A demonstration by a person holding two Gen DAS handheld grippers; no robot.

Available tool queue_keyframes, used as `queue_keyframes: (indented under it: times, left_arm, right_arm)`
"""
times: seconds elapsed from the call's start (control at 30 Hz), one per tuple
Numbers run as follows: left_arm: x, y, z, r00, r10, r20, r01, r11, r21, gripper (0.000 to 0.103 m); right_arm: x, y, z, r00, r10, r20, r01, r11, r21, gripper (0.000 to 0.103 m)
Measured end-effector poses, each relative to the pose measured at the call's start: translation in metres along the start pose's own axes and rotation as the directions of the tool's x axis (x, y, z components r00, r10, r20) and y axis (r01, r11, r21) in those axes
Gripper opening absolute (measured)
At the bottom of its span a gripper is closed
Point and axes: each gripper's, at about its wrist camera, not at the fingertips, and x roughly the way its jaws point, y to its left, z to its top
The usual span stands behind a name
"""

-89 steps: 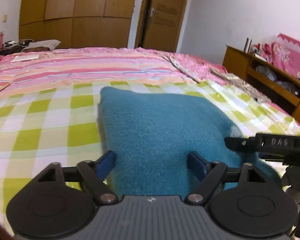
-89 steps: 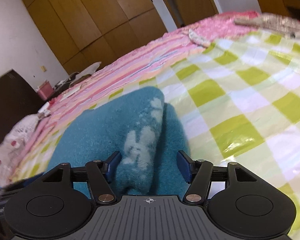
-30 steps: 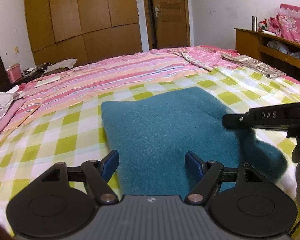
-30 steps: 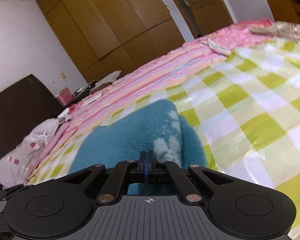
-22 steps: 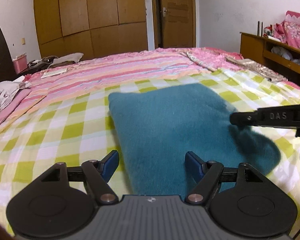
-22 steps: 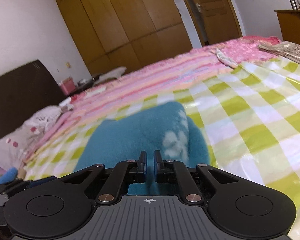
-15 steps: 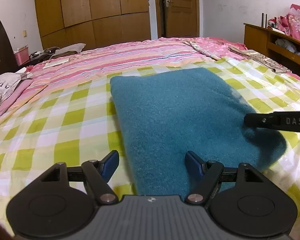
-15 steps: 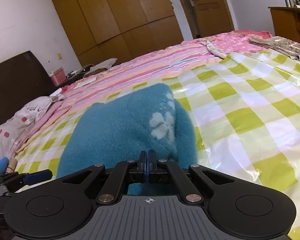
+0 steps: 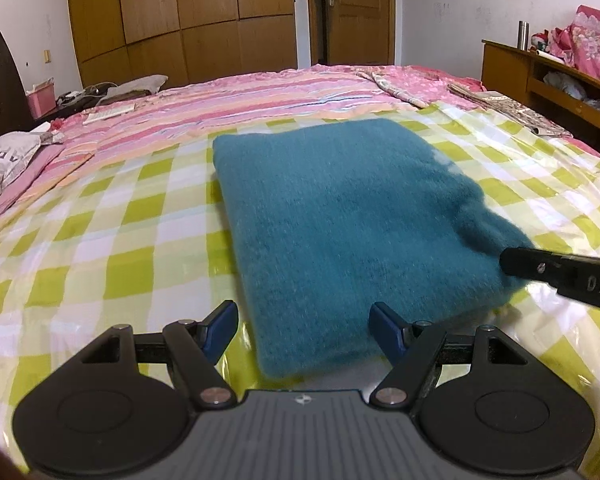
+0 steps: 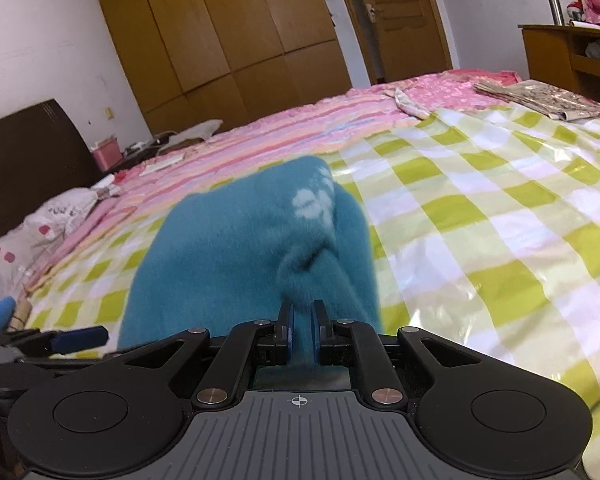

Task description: Fold small clothes

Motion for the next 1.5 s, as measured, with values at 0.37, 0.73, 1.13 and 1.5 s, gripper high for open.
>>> queue_keyframes:
  times: [0.37,0.73,1.13,1.5]
  left_arm:
    - [-0.01,-0.005,-0.025,0.998,-0.025,-0.056,0.024,1.0,-0.017,0.078]
    - [-0.018,-0.006,-0.042,0.995,-0.05,-0.082,0.047,0.998,-0.034,0.078]
    - [-0.023,-0.002,-0.052,0.995,-0.042,-0.095,0.038,0.998,-0.042,0.078]
    - [-0.028,-0.001,-0.06,0.994,-0.033,-0.105,0.028,0.998,-0.053,0.079]
  right_arm:
    - [-0.014,0.009,-0.027,0.999,-0.046,-0.026,0.046,0.999,0.003,0.015]
    - [-0.028,0.023,-0.053,0.995,-0.084,-0.05,0.083,0.996,-0.024,0.045]
    - [-0.043,0.036,-0.065,0.991,-0.129,-0.022,0.128,0.99,-0.066,0.068]
    - [-0.048,0.043,-0.073,0.977,-0.205,-0.051,0.198,0.974,-0.112,0.076]
